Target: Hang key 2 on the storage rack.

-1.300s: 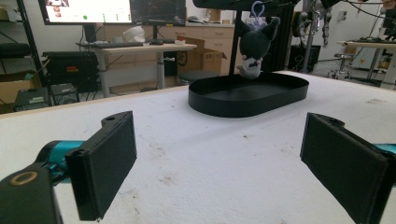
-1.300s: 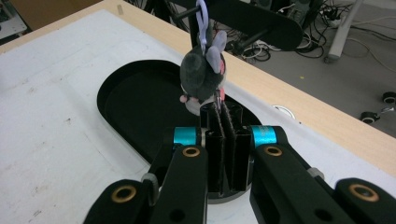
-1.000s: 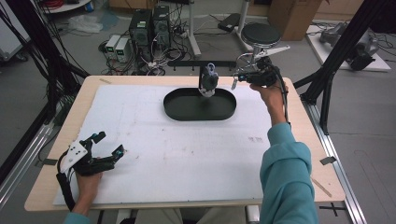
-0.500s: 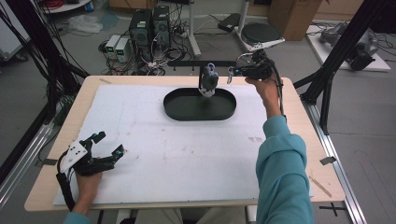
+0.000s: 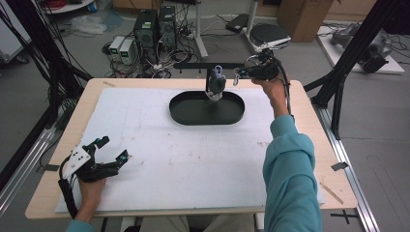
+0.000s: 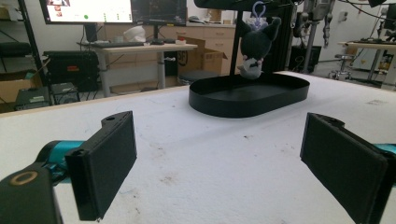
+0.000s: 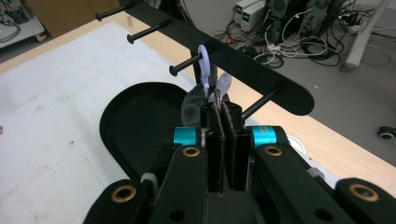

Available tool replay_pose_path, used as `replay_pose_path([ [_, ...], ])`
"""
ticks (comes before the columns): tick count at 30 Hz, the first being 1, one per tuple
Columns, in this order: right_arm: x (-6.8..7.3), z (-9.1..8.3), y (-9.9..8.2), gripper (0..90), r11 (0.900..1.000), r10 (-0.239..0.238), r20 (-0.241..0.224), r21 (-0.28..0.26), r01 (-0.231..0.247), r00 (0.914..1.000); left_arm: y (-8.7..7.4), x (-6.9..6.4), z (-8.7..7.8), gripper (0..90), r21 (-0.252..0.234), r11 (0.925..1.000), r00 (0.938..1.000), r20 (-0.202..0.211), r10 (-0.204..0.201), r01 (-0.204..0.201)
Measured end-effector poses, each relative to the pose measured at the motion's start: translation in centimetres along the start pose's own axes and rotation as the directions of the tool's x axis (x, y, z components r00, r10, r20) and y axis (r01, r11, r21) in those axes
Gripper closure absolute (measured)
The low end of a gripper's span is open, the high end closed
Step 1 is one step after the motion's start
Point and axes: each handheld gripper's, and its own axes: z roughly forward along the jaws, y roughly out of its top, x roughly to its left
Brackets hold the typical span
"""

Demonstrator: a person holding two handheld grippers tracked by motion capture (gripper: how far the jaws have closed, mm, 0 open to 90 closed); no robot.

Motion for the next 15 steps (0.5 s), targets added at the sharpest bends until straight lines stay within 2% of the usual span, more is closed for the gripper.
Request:
replay_pose_path([
  [4,-0.32,0.41,-0.17,88.8,0.9999,0.004,-0.001,0.013,-0.004,1.0000,0.00,0.00,0.00,11.0,-0.001,1.0000,1.0000,-0.001,-0.001,0.001],
  [15,-0.95,0.43,-0.41,88.8,0.9999,0.012,0.003,-0.001,-0.012,0.9999,-0.01,-0.01,0.00,11.0,0.000,1.0000,1.0000,-0.003,-0.002,0.002],
])
